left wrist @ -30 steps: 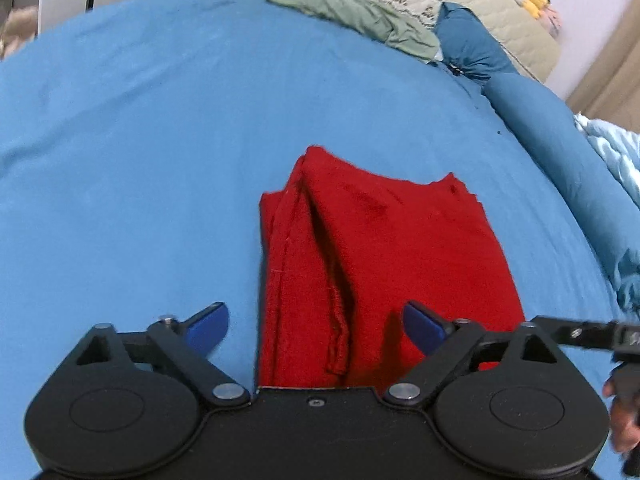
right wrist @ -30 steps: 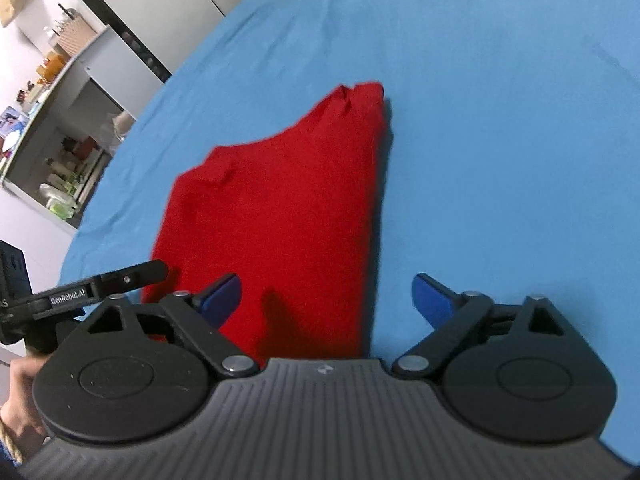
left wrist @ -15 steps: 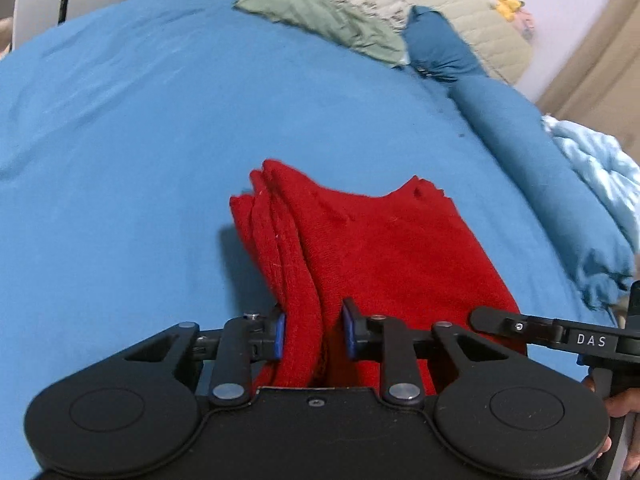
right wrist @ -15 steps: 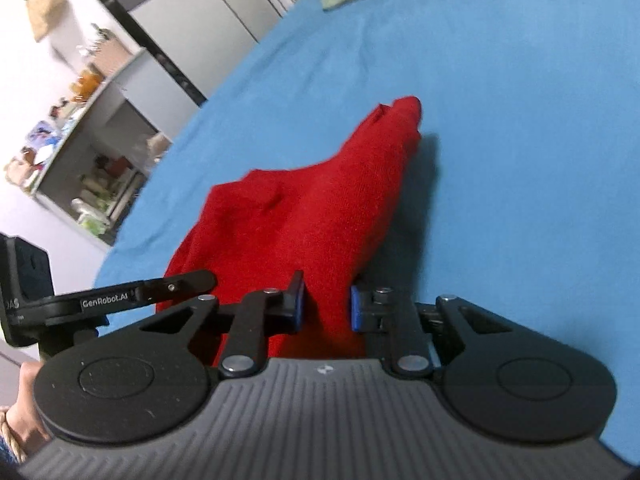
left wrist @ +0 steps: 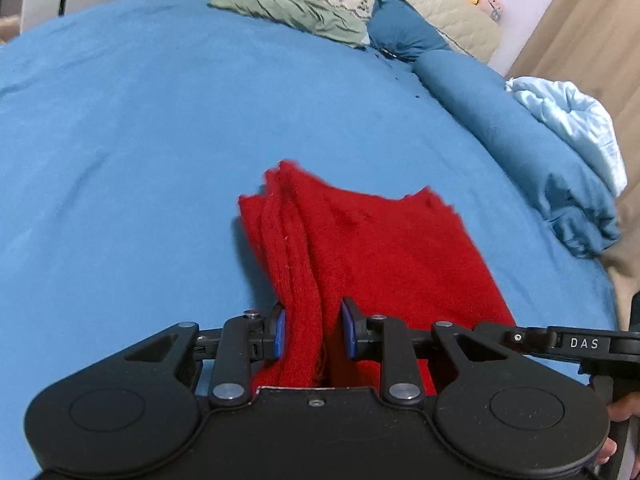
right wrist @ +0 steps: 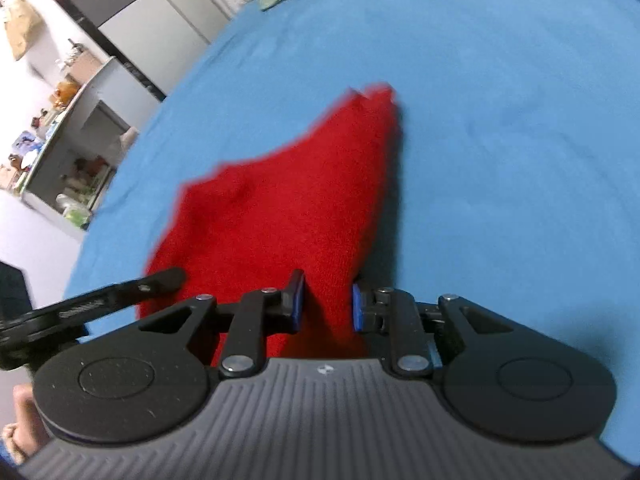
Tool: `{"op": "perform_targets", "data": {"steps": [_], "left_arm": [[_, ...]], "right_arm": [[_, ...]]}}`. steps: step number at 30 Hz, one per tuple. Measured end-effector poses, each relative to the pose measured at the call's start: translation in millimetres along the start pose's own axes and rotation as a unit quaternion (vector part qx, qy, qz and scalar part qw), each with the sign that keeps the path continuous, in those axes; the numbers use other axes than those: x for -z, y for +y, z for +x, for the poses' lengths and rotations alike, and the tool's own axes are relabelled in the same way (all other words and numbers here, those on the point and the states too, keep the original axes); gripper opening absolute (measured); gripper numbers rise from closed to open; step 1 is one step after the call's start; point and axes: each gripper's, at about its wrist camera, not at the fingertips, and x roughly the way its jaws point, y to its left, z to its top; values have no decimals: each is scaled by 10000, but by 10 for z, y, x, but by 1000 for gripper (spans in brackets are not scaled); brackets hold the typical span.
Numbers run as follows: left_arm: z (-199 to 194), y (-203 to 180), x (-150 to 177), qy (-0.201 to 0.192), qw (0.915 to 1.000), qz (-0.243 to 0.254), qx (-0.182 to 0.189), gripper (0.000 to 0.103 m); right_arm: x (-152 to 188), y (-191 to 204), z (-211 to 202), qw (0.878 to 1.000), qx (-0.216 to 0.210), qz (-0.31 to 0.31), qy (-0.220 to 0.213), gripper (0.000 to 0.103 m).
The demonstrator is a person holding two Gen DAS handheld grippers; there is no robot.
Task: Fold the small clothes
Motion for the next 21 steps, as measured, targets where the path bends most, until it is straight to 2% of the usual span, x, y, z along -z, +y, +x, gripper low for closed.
{"op": "perform_targets", "data": {"steps": [2, 4, 5, 6, 7, 8, 9, 12, 16, 21], "left_arm": [[-2, -14, -26, -49, 10000, -41, -15, 31], [-64, -65, -48, -111, 9999, 41, -113, 33], [-142, -70, -48, -205, 9994, 146, -220, 40], [-217, -83, -35, -304, 9986, 268, -348, 56], [-284, -75, -45, -396, 9974, 379, -470, 65], [-336, -83, -40, -509, 9957, 496, -602, 78], [-368, -81, -17, -572, 9941, 606, -696, 80], [-272, -62, 77, -427, 9895, 938, -1013, 80], [-32, 16, 273, -123, 9823, 1253, -1386, 80], [17, 74, 324, -121, 9826, 1207, -1408, 81]], "right_arm": [[73, -70, -3, 9997, -121, 110, -171, 41], [84, -58, -32, 9996, -119, 98, -224, 50], [87, -12, -64, 9996, -24, 21, -267, 56], [97, 31, -103, 9995, 50, -89, -311, 73], [115, 63, -180, 9989, 128, -220, -400, 90], [122, 115, -261, 9974, 262, -359, -560, 96], [110, 151, -323, 9960, 371, -462, -675, 100], [101, 183, -393, 9899, 870, -782, -795, 100], [180, 77, -232, 9803, 1537, -1101, -574, 99], [274, 20, -119, 9770, 1649, -1240, -539, 100]]}}
